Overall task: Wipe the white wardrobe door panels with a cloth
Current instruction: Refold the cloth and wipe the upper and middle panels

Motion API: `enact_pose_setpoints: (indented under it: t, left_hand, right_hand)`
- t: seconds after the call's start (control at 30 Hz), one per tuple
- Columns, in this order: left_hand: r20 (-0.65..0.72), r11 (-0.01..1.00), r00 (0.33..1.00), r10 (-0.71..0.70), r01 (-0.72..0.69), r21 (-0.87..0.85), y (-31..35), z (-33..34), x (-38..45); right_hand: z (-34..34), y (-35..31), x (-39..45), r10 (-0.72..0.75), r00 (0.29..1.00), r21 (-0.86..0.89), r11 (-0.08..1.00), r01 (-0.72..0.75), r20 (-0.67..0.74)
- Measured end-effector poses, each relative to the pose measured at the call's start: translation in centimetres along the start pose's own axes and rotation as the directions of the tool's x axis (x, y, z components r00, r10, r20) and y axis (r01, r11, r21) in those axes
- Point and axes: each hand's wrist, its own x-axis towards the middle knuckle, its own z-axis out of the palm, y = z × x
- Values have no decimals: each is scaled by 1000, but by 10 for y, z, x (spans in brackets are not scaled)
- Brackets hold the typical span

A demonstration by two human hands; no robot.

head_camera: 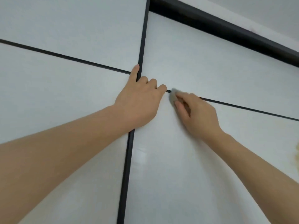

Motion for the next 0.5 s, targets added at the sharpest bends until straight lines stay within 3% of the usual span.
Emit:
enact_pose_setpoints:
  t: [0.07,0.1,0.13,0.2,0.3,0.37,0.4,0.43,0.5]
  left_hand:
    - [-12,1000,1000,2,-1,10,-1,1,0]
    - [-13,1000,1000,4,-4,4,-1,2,-1]
    - [-16,1000,1000,5,-5,-1,-1,3,-2]
    - [-18,1000,1000,17,-17,4,-1,5,-4]
    - [-54,998,998,46,-43,41,-1,4,-9]
    - [-51,998,998,47,-44,50,0,3,-10]
    - [-39,998,998,45,-43,54,0,3,-10]
    - [-35,997,998,52,-50,57,1,5,-8]
    - [-41,996,997,59,-55,73,0,9,-8]
  right_hand:
    - [5,7,15,266,963,77,962,-263,-39]
    - [3,-3,6,291,956,85,954,-287,-41]
    - [2,-21,-9,226,973,86,971,-222,-49]
    - [10,-71,-70,-52,998,140,989,46,40]
    - [-4,-116,-157,-307,878,191,949,252,368]
    - [-14,-97,-156,-517,763,200,855,478,388]
    - [-14,-79,-145,-633,708,260,774,578,312]
    - [-12,-58,-128,-663,715,254,747,614,221]
    - [-5,-12,-80,-458,887,107,887,449,68]
